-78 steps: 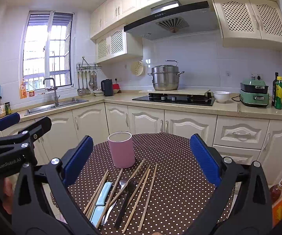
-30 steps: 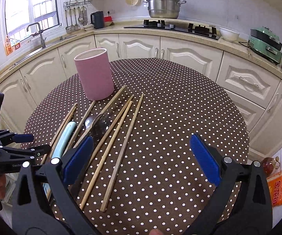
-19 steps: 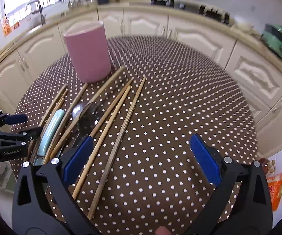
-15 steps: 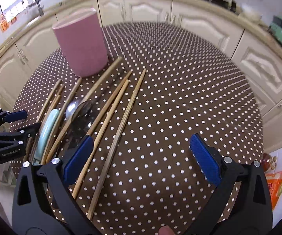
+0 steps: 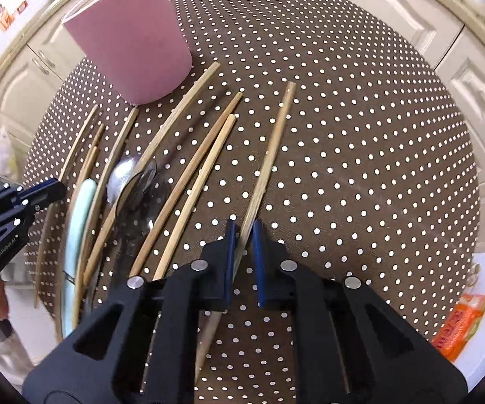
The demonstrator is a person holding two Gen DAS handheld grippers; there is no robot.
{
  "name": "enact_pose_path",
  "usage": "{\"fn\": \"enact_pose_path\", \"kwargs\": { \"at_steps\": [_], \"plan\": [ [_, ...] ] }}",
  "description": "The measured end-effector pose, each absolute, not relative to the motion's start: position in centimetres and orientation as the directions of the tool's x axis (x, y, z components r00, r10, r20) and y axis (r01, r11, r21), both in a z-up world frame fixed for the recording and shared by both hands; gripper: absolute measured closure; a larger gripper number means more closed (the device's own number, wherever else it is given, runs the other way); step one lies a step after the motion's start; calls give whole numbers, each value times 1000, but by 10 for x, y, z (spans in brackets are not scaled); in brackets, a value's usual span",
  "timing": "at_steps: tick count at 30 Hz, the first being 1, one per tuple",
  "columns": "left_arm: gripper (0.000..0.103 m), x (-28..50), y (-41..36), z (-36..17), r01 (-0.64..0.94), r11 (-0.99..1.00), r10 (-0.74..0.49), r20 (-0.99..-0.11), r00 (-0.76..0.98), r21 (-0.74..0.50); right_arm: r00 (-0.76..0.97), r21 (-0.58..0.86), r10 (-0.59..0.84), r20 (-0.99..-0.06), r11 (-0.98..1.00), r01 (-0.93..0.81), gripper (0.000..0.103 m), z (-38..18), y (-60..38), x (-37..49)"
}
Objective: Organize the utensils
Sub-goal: 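Lift the left tool's chopstick over the pink cup while the right tool carries its chopstick there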
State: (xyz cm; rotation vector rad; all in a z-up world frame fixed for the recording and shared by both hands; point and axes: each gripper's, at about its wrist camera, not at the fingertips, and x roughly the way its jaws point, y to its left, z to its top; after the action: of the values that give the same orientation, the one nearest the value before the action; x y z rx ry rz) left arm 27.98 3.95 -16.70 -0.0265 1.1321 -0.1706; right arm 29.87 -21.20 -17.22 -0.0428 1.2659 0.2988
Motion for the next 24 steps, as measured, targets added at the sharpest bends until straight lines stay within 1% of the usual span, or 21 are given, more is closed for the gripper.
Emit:
{"fn": "enact_pose_path", "kwargs": {
  "at_steps": [2,4,8,12,16,19,21,24],
  "plan": [
    [97,275,41,-160,122,985,-166,-879,446,-124,266,178,239,-934,956,-233,97,-168,-226,301],
    [97,267,44,-151,120,980,-195,-858,475,-157,278,236,294,-914,946,-224,97,-164,-239,300],
    [97,255,48,-128,125,970,-244,-803,544,-210,318,302,367,-874,924,-237,97,-149,-260,292],
    [97,240,46,-100,147,949,-310,-732,607,-280,396,351,427,-813,902,-250,97,-115,-280,282],
    [97,228,39,-63,203,935,-347,-626,698,-292,486,389,483,-728,876,-286,97,-79,-293,280],
    [97,228,29,-36,240,934,-350,-534,769,-266,557,406,526,-643,850,-335,97,-49,-290,281],
    [97,232,20,-21,248,942,-329,-470,819,-227,597,413,554,-580,832,-371,97,-37,-287,280],
    [97,242,9,-4,264,944,-320,-363,875,-197,660,383,572,-487,819,-427,97,-17,-272,279]
  ]
}}
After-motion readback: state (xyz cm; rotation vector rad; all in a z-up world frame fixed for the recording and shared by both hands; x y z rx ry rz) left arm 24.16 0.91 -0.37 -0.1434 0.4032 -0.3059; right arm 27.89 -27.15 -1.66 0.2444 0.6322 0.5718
